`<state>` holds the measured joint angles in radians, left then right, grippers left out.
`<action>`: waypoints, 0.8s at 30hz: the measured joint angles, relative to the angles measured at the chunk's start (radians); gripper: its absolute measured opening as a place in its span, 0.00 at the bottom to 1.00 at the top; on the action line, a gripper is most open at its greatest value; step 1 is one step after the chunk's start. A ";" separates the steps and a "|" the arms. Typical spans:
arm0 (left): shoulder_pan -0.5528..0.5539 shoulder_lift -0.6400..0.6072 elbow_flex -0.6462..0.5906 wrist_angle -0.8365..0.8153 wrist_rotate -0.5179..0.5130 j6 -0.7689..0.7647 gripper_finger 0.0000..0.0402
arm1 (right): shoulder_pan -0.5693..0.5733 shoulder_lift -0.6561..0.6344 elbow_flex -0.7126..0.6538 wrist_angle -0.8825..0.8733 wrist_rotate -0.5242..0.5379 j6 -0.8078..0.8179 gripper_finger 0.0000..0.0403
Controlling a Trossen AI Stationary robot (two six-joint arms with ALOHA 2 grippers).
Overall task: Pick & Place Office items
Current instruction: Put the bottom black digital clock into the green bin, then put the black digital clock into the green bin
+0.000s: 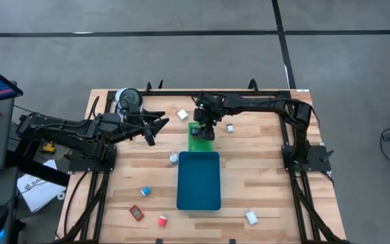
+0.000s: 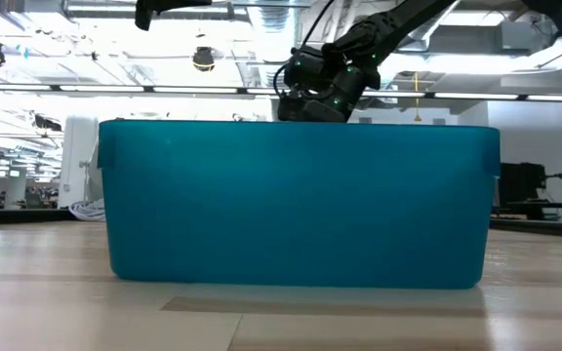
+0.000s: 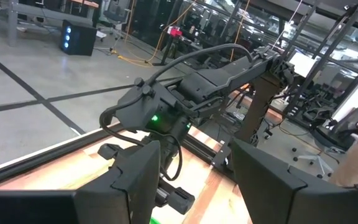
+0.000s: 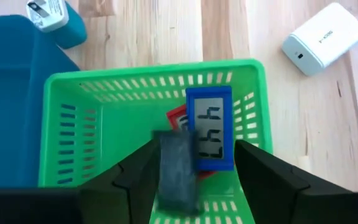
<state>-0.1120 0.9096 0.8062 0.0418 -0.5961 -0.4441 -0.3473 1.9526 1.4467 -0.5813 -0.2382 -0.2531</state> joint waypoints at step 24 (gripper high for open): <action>0.000 0.009 0.000 -0.944 0.118 -0.544 0.48 | -0.019 -0.361 0.000 -0.060 0.075 0.276 0.48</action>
<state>-0.1116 0.9183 0.8059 -0.9027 -0.4780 -0.9882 -0.3665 1.5914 1.4464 -0.6414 -0.1635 0.0226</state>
